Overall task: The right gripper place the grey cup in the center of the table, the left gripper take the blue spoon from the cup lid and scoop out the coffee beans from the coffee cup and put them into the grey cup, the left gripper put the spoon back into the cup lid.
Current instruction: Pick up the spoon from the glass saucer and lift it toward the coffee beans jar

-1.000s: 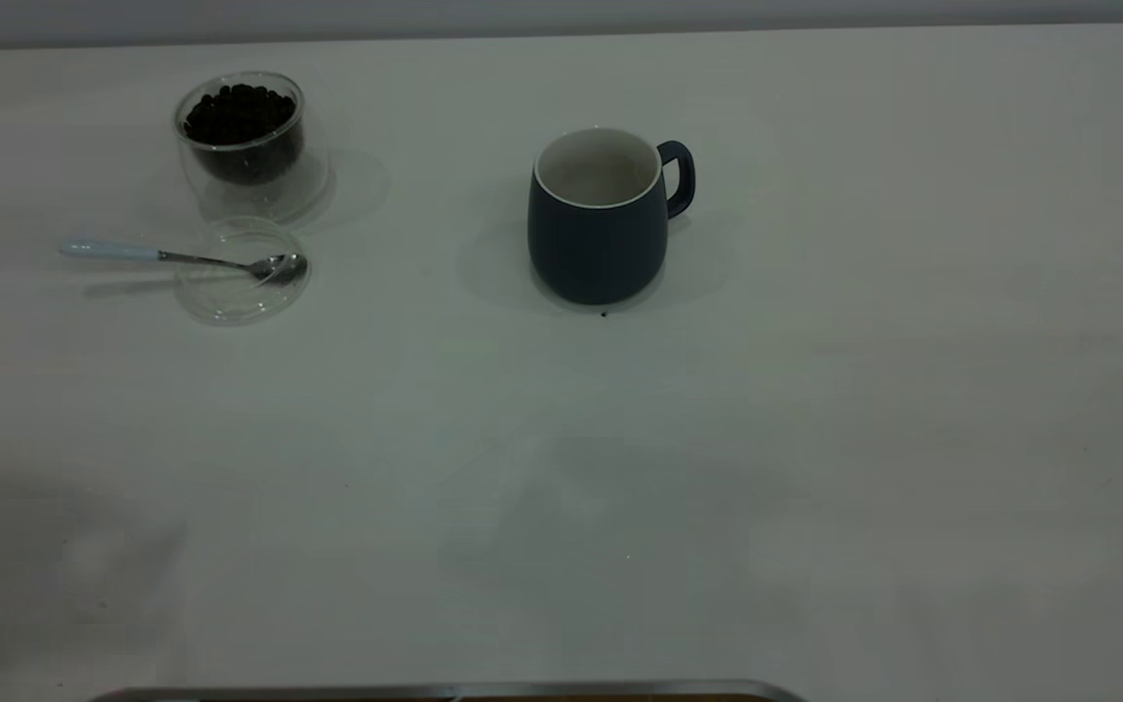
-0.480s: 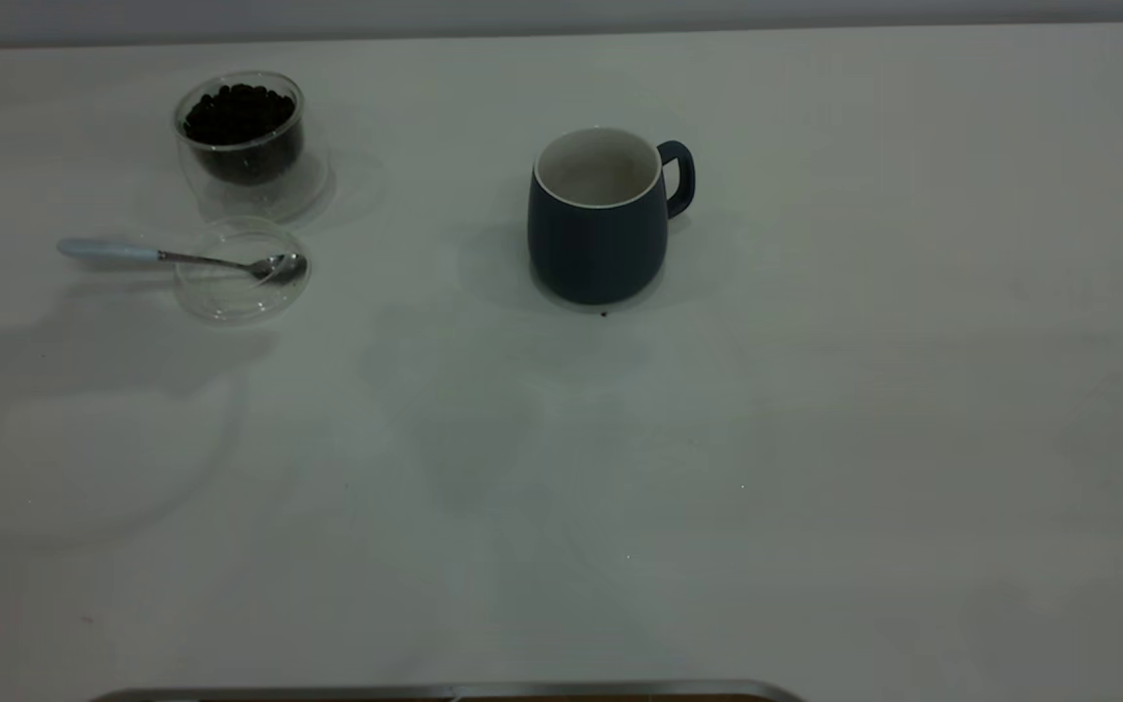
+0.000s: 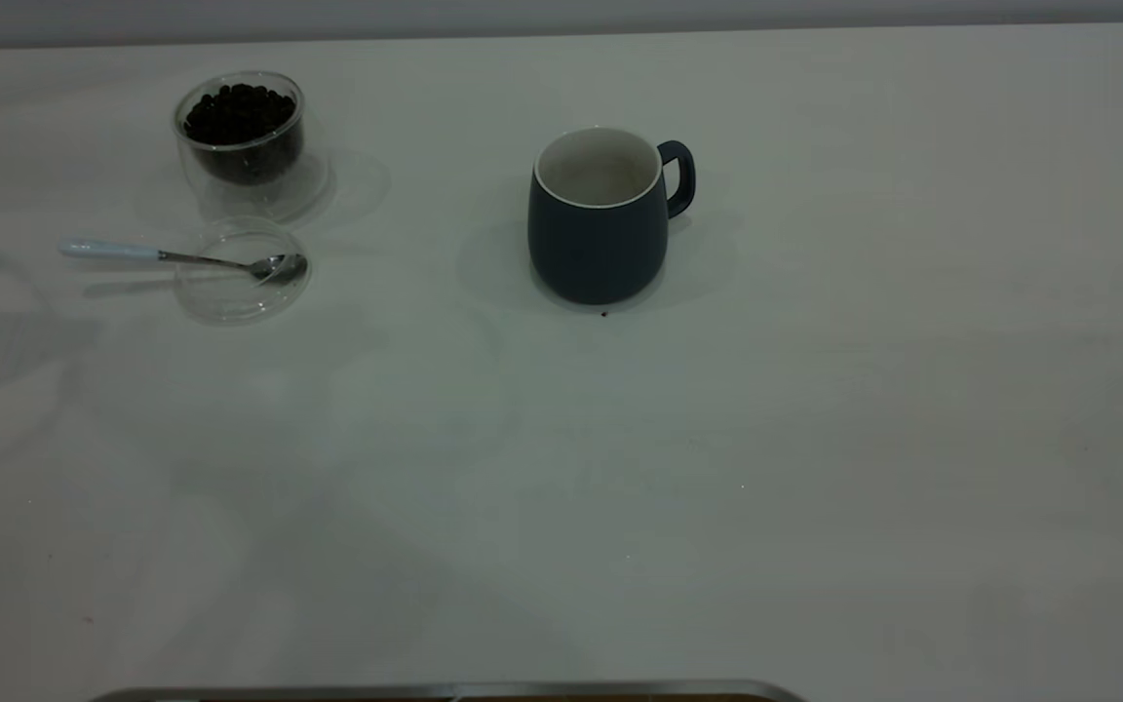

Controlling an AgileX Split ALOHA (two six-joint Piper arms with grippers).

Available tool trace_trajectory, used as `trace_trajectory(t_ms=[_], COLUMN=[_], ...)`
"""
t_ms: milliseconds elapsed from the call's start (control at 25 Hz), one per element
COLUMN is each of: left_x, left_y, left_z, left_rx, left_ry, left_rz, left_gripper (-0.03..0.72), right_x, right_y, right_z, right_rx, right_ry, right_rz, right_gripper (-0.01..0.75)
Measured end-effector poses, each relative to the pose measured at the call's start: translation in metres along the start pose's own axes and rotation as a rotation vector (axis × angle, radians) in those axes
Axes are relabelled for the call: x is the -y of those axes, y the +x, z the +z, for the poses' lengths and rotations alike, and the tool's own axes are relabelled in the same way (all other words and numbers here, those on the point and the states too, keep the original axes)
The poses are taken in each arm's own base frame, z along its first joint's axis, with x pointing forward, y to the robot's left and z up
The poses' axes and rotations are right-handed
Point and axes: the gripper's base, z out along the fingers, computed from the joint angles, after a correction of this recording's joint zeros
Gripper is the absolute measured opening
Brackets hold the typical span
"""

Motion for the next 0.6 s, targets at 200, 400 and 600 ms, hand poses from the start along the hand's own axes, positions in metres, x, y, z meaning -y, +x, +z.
trace_trajectory(t_ms=[200,400,600], left_x=[-0.045,-0.081,-0.107], left_y=[-0.003,-0.007,-0.006], left_z=[0.009,0.029,0.044], left_rx=[-0.038,-0.081,-0.127], left_ry=[-0.014,-0.013,-0.023], left_rz=[-0.043,-0.063,-0.074], left_gripper=[0.712,0.712,0.712], right_x=[0.0,0.0,0.0], right_y=[0.0,0.0,0.0], right_z=[0.0,0.0,0.0], right_rx=[0.0,0.0,0.0], right_ry=[-0.001,-0.001,-0.001], right_rz=[0.0,0.0,0.0], right_gripper=[0.516,0.514,0.511])
